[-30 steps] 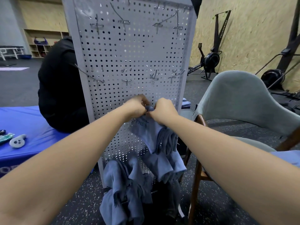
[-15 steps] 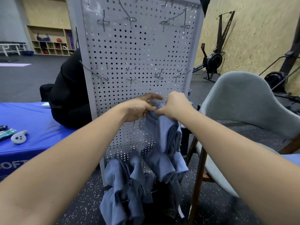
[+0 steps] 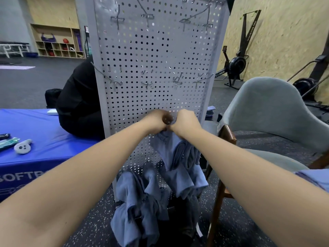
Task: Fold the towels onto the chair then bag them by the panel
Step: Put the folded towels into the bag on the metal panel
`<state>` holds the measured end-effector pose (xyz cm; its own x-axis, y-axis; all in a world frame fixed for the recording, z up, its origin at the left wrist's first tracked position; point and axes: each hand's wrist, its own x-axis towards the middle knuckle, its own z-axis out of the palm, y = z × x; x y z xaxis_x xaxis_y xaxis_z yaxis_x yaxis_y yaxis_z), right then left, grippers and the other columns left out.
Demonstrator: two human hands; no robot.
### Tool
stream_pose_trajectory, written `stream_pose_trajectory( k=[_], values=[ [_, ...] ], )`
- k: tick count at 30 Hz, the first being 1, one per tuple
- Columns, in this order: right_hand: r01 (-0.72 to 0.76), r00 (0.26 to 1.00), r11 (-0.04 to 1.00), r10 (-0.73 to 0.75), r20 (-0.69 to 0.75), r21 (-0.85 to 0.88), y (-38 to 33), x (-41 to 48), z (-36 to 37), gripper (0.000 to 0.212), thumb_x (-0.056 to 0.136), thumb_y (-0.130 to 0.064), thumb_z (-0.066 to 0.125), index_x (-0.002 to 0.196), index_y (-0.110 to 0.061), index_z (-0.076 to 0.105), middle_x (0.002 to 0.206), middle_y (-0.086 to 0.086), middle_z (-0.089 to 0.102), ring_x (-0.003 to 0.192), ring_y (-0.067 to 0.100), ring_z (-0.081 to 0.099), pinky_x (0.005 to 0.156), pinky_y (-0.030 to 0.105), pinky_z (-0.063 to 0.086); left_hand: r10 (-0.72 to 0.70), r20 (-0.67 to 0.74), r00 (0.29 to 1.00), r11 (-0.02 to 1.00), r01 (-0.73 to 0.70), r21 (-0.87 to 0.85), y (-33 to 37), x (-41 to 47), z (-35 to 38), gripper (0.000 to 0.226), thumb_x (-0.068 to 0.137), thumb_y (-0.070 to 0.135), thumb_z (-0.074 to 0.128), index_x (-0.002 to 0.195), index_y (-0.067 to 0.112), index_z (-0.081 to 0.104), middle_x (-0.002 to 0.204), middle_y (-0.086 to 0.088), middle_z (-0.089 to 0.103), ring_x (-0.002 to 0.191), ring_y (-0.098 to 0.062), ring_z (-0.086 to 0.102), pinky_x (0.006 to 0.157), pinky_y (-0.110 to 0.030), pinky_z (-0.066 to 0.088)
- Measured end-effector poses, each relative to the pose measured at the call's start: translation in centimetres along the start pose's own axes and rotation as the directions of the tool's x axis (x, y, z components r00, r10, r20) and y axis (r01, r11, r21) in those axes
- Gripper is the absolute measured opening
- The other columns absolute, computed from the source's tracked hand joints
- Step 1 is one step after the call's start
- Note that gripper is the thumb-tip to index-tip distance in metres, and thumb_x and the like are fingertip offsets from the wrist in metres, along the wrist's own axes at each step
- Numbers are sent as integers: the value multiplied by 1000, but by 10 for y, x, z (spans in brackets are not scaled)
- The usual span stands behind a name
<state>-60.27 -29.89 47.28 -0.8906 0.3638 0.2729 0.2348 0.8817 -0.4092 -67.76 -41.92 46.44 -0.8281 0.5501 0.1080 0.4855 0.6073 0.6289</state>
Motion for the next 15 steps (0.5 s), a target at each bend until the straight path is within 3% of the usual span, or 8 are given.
stream_pose_trajectory(
  k=[2, 4, 7, 9, 11, 12, 15],
  values=[
    [-5, 1000, 999, 4, -11, -33, 0, -3, 5, 33, 88, -18, 74, 69, -11, 48, 76, 9, 57, 75, 31, 56, 61, 31, 39, -26, -38, 999, 992, 31, 123, 0, 3, 2, 16, 82, 15, 63, 88, 20, 76, 82, -2, 78, 68, -20, 64, 62, -29, 55],
    [7, 1000, 994, -9, -13, -112, -3, -7, 6, 22, 91, -17, 72, 82, -9, 53, 89, 10, 58, 82, 32, 56, 68, 34, 44, -31, -50, 998, 982, 40, 183, 1, 3, 1, 12, 80, 18, 68, 89, 22, 77, 86, 0, 79, 75, -20, 70, 71, -31, 61],
    [48, 998, 965, -39, 40, -259, -10, -12, 8, 13, 94, -10, 68, 96, -14, 56, 95, 9, 56, 96, 33, 64, 74, 35, 45, -15, -65, 998, 970, 30, 240, 3, -1, 0, 9, 81, 18, 73, 86, 25, 76, 79, 3, 76, 79, -21, 74, 70, -29, 59],
    [43, 999, 941, -29, 45, -335, -13, -13, 14, 10, 94, -6, 65, 95, -13, 58, 96, 6, 59, 105, 33, 69, 81, 36, 50, -10, -59, 998, 972, 23, 233, 2, -3, 2, 9, 85, 14, 73, 87, 22, 74, 81, -3, 76, 78, -25, 73, 71, -34, 60],
    [44, 998, 927, -28, 48, -372, -12, -14, 19, 13, 92, -4, 60, 85, -14, 55, 90, 1, 56, 109, 31, 69, 98, 39, 51, -2, -80, 997, 982, 17, 187, 1, -5, 0, 6, 90, 15, 71, 95, 17, 75, 85, -8, 77, 83, -30, 75, 70, -38, 61],
    [52, 998, 922, -31, 60, -383, -11, -15, 19, 10, 93, -5, 58, 89, -14, 59, 94, 1, 60, 112, 29, 68, 100, 37, 48, 4, -90, 996, 986, 12, 167, 0, -6, -1, 8, 93, 18, 70, 98, 15, 75, 87, -9, 78, 83, -30, 75, 66, -36, 59],
    [110, 990, 907, -64, 125, -406, -8, -17, 17, 22, 100, -18, 61, 121, -15, 68, 123, 4, 67, 116, 26, 67, 85, 34, 44, -10, -93, 996, 999, 14, 41, -3, -11, -5, 7, 95, 18, 74, 101, 21, 77, 86, -3, 79, 70, -19, 70, 63, -31, 56]
  ],
)
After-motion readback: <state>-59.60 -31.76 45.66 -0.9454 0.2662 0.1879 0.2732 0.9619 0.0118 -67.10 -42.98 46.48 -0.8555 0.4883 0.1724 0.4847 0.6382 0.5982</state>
